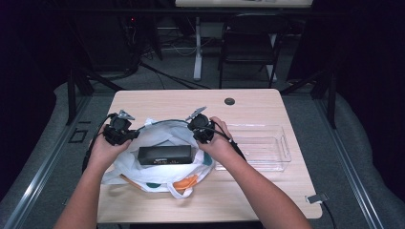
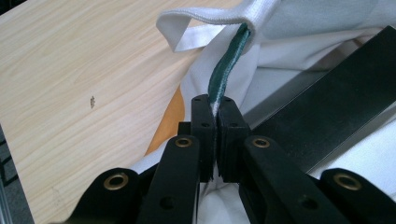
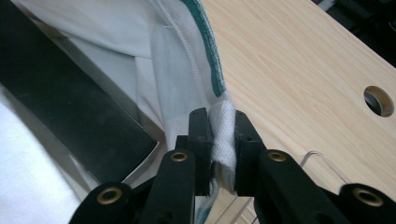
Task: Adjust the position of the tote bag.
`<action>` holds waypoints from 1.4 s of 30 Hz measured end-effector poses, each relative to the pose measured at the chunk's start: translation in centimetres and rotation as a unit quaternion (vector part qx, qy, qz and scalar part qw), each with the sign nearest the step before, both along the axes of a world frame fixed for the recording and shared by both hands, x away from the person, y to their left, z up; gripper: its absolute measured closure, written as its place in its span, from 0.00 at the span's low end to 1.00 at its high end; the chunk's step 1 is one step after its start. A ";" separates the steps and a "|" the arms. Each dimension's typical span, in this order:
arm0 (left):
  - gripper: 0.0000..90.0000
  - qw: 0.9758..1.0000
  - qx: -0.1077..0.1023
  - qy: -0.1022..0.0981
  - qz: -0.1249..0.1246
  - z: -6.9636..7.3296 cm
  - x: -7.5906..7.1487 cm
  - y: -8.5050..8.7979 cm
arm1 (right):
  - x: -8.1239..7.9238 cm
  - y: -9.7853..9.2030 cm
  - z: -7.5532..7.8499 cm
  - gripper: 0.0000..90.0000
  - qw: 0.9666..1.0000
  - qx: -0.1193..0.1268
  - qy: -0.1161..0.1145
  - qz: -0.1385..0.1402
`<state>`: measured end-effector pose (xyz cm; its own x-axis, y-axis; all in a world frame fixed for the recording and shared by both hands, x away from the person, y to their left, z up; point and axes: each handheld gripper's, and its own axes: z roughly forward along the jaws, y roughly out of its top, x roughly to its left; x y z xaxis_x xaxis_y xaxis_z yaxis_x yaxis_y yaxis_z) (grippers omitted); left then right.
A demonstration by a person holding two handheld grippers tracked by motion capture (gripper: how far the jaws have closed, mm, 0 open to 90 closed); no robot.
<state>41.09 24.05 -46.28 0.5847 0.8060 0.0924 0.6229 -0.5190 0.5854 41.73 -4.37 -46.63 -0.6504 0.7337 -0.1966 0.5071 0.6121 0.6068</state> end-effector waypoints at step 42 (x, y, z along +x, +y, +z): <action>0.97 1.000 0.005 0.023 -0.006 -1.1 1.3 -0.5 | 2.4 0.0 -2.8 0.90 0.999 -0.019 0.026 -0.031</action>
<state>42.38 23.56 -47.38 0.5987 0.7976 0.0736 0.6418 -0.5327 0.5517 44.16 -4.42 -49.41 -0.6142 0.7652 -0.1928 0.5745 0.6011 0.5555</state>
